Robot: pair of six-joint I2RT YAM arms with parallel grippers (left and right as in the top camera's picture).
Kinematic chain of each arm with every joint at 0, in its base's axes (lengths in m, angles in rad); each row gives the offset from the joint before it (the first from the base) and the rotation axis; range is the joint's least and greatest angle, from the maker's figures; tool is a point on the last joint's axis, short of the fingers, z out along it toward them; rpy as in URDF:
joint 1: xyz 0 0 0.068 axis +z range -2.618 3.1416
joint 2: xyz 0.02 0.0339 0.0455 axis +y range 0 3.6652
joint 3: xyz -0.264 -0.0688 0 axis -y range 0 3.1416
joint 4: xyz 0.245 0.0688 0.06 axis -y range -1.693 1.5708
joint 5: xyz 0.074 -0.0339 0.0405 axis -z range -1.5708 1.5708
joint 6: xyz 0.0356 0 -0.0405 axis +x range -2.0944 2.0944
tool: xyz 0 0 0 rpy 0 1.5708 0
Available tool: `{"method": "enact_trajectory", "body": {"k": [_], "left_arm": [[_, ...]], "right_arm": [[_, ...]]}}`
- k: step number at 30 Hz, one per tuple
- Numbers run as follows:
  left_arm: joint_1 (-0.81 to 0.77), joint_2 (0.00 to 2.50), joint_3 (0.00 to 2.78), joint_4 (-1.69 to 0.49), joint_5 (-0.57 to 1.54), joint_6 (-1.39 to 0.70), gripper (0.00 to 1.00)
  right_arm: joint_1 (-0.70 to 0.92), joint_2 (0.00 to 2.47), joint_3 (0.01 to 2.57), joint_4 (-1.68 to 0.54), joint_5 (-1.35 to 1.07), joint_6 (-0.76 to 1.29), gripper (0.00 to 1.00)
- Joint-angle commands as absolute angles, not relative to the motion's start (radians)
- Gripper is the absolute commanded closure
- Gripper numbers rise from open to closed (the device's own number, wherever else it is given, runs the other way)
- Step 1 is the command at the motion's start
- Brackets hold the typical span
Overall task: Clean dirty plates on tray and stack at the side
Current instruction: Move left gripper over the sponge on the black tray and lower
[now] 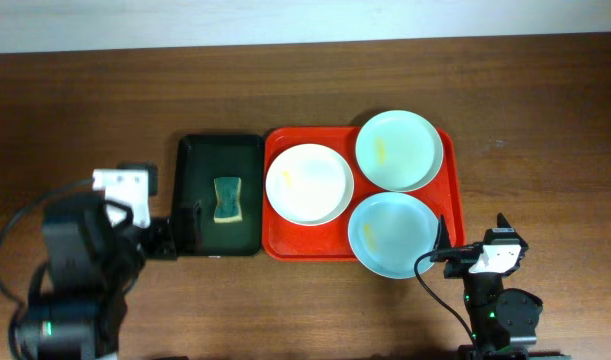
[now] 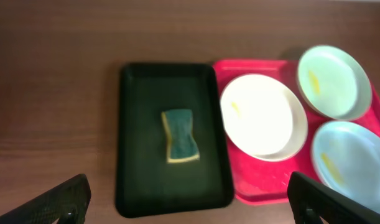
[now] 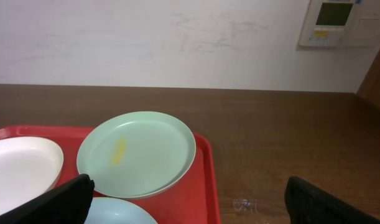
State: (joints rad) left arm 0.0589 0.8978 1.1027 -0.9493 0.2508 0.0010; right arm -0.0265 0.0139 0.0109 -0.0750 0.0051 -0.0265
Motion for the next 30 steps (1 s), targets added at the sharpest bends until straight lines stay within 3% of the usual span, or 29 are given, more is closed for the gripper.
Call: {"method": "enact_trajectory", "body": {"k": [1, 6, 7, 10, 15, 21, 28, 30], "left_arm": [[0.055, 1.018, 1.153, -0.954, 0.425, 0.013, 0.01], [0.055, 1.128, 1.153, -0.964, 0.430, 0.012, 0.04], [0.055, 1.151, 1.153, -0.981, 0.429, 0.012, 0.22], [0.055, 1.181, 1.153, -1.009, 0.383, 0.012, 0.36], [0.054, 1.238, 1.153, -1.023, 0.309, -0.026, 0.40], [0.054, 1.292, 1.153, -1.023, 0.306, -0.034, 0.55], [0.054, 1.315, 1.153, -1.021, 0.253, -0.078, 0.85], [0.053, 1.315, 1.153, -1.019, 0.254, -0.078, 1.00]], "right_arm": [[-0.034, 0.007, 0.006, -0.082, 0.004, -0.026, 0.01], [-0.034, 0.007, 0.006, -0.082, 0.004, -0.026, 0.02], [-0.034, 0.007, 0.006, -0.082, 0.004, -0.026, 0.01], [-0.034, 0.007, 0.006, -0.082, 0.004, -0.026, 0.02], [-0.034, 0.007, 0.006, -0.082, 0.004, -0.026, 0.02], [-0.034, 0.007, 0.006, -0.082, 0.004, -0.026, 0.02], [-0.034, 0.007, 0.006, -0.082, 0.004, -0.026, 0.01], [-0.034, 0.007, 0.006, -0.082, 0.004, -0.026, 0.02]]}}
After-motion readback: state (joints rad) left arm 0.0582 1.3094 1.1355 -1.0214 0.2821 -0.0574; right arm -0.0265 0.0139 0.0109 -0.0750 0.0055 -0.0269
